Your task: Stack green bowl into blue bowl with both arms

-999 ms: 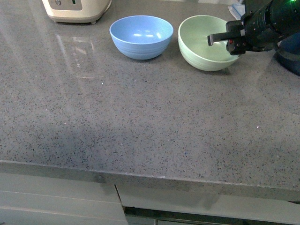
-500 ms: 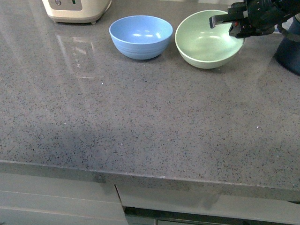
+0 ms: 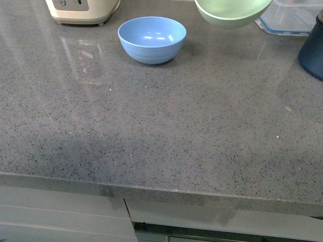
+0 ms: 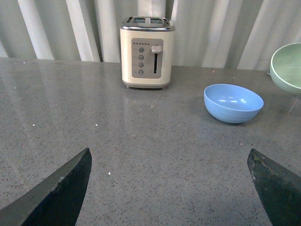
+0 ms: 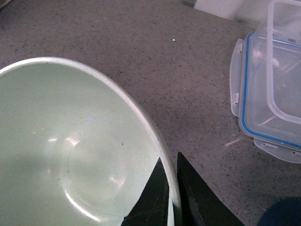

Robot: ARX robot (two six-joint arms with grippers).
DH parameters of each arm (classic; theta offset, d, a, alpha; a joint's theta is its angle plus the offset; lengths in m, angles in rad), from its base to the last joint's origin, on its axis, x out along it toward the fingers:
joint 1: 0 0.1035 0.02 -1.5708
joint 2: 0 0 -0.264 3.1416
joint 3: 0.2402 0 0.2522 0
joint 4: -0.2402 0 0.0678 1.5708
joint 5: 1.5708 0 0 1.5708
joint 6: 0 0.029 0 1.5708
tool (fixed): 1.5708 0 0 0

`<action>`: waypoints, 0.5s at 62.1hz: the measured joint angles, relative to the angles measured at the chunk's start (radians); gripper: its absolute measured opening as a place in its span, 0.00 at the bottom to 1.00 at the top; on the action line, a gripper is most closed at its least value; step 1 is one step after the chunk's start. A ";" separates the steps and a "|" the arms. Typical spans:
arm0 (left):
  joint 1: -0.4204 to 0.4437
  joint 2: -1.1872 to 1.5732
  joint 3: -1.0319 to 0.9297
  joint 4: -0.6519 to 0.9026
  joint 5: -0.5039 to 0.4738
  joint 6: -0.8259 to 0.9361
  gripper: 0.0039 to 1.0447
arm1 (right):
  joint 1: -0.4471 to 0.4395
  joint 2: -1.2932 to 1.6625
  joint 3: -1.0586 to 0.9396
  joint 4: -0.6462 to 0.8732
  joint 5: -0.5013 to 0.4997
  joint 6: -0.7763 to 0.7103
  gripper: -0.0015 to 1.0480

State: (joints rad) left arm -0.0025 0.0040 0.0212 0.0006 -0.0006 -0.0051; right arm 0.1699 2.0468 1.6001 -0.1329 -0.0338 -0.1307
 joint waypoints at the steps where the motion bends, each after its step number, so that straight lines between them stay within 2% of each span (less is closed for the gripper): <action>1: 0.000 0.000 0.000 0.000 0.000 0.000 0.94 | 0.003 0.000 0.000 0.000 -0.002 0.000 0.02; 19: 0.000 0.000 0.000 0.000 0.000 0.000 0.94 | 0.119 0.009 0.056 -0.026 -0.020 0.003 0.02; 31: 0.000 0.000 0.000 0.000 0.000 0.000 0.94 | 0.156 0.051 0.113 -0.040 -0.019 0.003 0.02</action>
State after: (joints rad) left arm -0.0025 0.0040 0.0212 0.0006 -0.0006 -0.0051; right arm 0.3264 2.0983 1.7134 -0.1726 -0.0528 -0.1272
